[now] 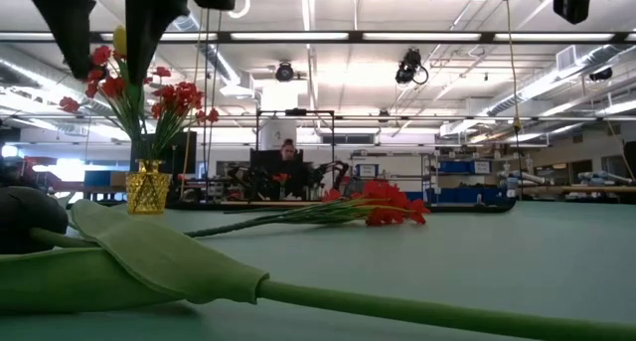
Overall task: Sort flowers into vase by color
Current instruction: Put the yellow flower into the yellow vase
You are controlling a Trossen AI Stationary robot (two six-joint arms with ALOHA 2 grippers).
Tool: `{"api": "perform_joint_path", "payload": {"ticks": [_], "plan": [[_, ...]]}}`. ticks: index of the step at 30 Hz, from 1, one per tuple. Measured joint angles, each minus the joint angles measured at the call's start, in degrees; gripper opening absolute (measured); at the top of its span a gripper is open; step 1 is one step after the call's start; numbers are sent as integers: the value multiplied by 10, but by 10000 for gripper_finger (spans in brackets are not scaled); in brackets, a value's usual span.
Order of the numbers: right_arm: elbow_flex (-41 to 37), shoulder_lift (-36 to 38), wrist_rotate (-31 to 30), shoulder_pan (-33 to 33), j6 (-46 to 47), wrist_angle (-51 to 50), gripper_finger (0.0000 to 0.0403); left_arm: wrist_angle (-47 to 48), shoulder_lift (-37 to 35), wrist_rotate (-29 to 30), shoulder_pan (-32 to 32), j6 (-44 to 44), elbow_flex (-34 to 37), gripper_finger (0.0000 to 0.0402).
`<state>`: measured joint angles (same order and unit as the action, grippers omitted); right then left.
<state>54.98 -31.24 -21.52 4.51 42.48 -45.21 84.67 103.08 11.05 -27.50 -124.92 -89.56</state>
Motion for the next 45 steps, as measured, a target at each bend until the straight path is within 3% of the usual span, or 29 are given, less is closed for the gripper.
{"api": "perform_joint_path", "payload": {"ticks": [4, 10, 19, 23, 27, 32, 35, 40, 45], "plan": [[0, 1, 0, 0, 0, 1, 77, -26, 17, -24, 3, 30, 0, 208], [0, 2, 0, 0, 0, 0, 77, -100, 20, -137, 42, 213, 0, 208], [0, 3, 4, 0, 18, 0, 77, -84, 20, -134, 174, 490, 0, 208], [0, 3, 8, 0, 30, 0, 77, 1, 16, -115, 246, 596, 0, 208], [0, 3, 28, 0, 33, -2, 77, 56, -28, -82, 299, 646, 0, 208], [0, 3, 32, 0, 60, -42, 77, 56, -133, -27, 316, 610, 0, 208], [0, 3, 31, 0, 65, -55, 77, 52, -207, -10, 302, 551, 47, 208], [0, 6, 32, 0, 66, -56, 77, 31, -335, -30, 235, 346, 209, 208], [0, 7, 29, 0, 65, -56, 77, -93, -394, -29, 159, 128, 335, 208]]}}
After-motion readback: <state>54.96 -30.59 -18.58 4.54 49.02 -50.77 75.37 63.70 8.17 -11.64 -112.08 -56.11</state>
